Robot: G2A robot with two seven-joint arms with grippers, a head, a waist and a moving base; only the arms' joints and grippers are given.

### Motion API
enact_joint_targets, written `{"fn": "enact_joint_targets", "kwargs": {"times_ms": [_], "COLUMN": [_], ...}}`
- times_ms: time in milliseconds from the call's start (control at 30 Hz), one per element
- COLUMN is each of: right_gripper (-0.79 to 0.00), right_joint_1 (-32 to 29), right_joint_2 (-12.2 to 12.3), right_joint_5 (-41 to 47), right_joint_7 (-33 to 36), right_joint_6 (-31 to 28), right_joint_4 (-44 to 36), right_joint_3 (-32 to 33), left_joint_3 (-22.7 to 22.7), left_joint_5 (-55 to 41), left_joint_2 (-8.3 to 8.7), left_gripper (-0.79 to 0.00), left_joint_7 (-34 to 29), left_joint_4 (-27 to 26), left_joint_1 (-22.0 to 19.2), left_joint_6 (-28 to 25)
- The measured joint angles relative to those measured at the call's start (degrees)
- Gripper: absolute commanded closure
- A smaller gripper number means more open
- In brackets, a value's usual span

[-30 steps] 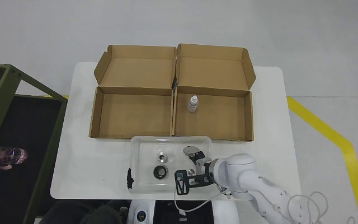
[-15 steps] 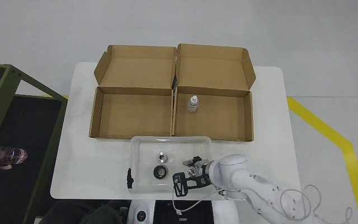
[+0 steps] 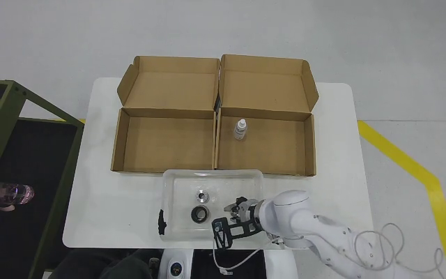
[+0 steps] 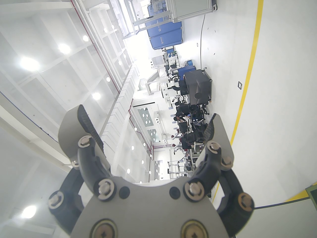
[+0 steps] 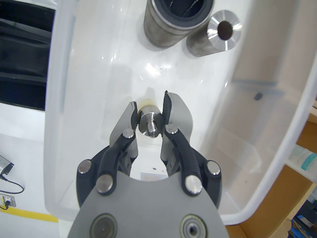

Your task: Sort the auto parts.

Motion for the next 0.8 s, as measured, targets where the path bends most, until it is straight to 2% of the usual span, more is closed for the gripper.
{"fn": "enact_joint_targets", "kwargs": {"times_ms": [300,633,800], "right_gripper": [0.000,0.000,0.000], "right_joint_1": [-0.96,-5.45,-8.06], "right_joint_2": [0.33,1.49,2.16], "right_joint_5": [-8.24,-14.78,-16.88], "right_joint_7": [-8.79,-27.01,-33.58], "right_joint_6": [2.39,10.50,13.13], "right_joint_4": [-4.19,-6.78,-8.35], "right_joint_3": [1.69,8.72,12.69], "left_joint_3": [0.00,0.00,0.00], "left_joint_5": [0.00,0.00,0.00], "left_joint_2": [0.00,0.00,0.00], "left_gripper": [-0.785,-0.785,-0.785], "left_joint_7": [0.00,0.00,0.00], "left_joint_4": [0.00,0.00,0.00], "left_joint_1": [0.00,0.00,0.00], "left_joint_6": [0.00,0.00,0.00]}}
